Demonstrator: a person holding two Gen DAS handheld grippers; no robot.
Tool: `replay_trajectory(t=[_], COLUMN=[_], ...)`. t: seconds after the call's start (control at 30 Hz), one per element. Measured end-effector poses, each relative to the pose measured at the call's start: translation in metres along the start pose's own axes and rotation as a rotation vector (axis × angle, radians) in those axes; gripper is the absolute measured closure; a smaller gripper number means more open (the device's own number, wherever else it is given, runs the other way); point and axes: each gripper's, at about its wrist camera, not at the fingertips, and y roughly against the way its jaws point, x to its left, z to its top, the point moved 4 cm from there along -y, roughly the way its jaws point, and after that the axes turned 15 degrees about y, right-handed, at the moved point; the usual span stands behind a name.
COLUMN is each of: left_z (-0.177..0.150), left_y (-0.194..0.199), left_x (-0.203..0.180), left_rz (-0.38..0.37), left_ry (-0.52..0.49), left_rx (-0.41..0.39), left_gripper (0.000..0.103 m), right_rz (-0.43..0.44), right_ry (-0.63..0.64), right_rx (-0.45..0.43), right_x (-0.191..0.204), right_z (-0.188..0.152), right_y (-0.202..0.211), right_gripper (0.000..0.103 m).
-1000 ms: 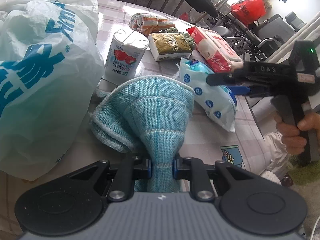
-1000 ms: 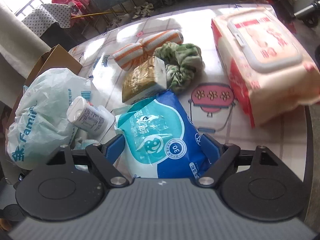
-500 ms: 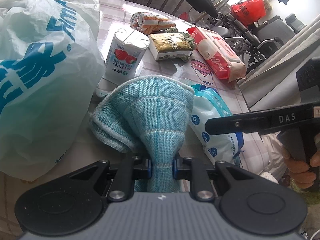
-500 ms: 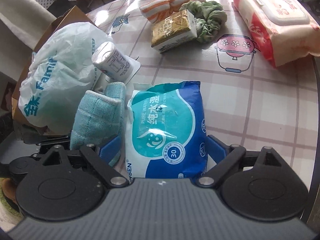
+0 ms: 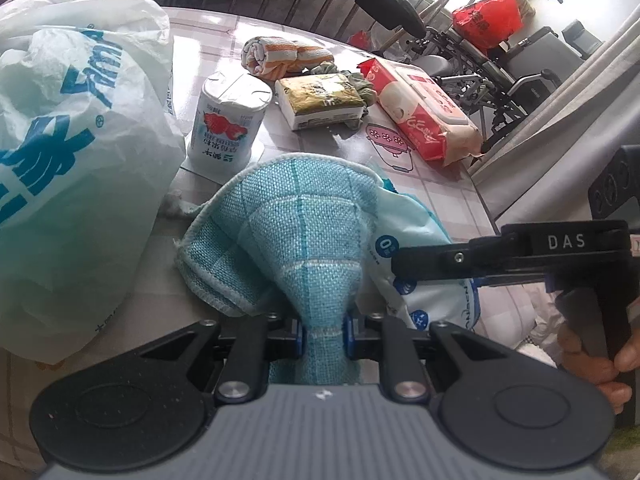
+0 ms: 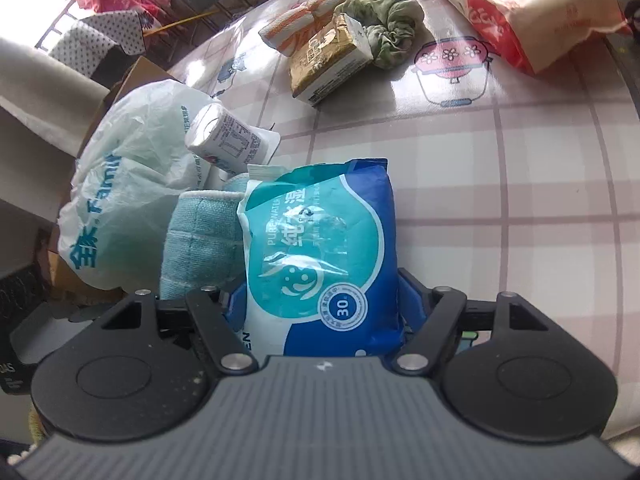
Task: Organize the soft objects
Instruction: 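Grasp wet wipes pack with right gripper and lift it while left gripper holds towel, then carry towel in left gripper and wipes pack in right gripper into the cardboard box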
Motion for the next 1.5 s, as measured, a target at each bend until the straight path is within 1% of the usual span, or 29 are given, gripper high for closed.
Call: replay_trajectory(t=[0.2,0.33,0.4,0.53,0.63,0.73,0.9,1.0,1.13,1.2,1.27,1.37,1.5], left_z=[-0.007,-0.010,-0.010,-0.004,0.004,0.015,0.041,0.062,0.100,0.121,0.141,0.166,0.188], left_y=[0.010,0.025,0.038,0.078,0.115,0.157,0.223,0.254,0.277,0.277,0.270,0.253,0.228], left_x=[-0.014,-0.022,-0.026,-0.025,-0.018,-0.004,0.033,0.062,0.109,0.135,0.160,0.199,0.249], left_rz=[-0.018,-0.040,-0.047,-0.059,-0.059,-0.039,0.017,0.054,0.117,0.146,0.174,0.217,0.245], left_ry=[-0.016,-0.025,-0.035,-0.034,-0.025,-0.015,0.031,0.073,0.125,0.156,0.171,0.188,0.173], left_rx=[-0.012,-0.033,-0.062,-0.150,-0.228,-0.309,-0.422,-0.461,-0.463,-0.442,-0.409,-0.354,-0.263], left_gripper=[0.085,0.085,0.086,0.086,0.086,0.086,0.086,0.086,0.086,0.086,0.086,0.086,0.086], right_rz=[0.057,0.076,0.096,0.122,0.159,0.204,0.290,0.346,0.393,0.400,0.393,0.350,0.255], right_ry=[-0.071,-0.078,-0.073,-0.028,0.030,0.103,0.237,0.298,0.332,0.334,0.329,0.314,0.297], right_rx=[-0.051,-0.085,-0.104,-0.146,-0.181,-0.204,-0.208,-0.188,-0.138,-0.098,-0.055,0.018,0.117], right_x=[0.002,0.010,0.017,0.042,0.072,0.110,0.190,0.240,0.299,0.327,0.344,0.366,0.386], right_z=[-0.015,-0.020,-0.019,-0.009,0.007,0.029,0.077,0.109,0.149,0.167,0.182,0.201,0.217], right_y=[0.008,0.021,0.028,0.045,0.058,0.063,0.057,0.043,0.011,-0.012,-0.039,-0.087,-0.147], right_gripper=[0.032,0.032,0.032,0.032,0.032,0.032,0.032,0.032,0.032,0.032,0.032,0.032,0.032])
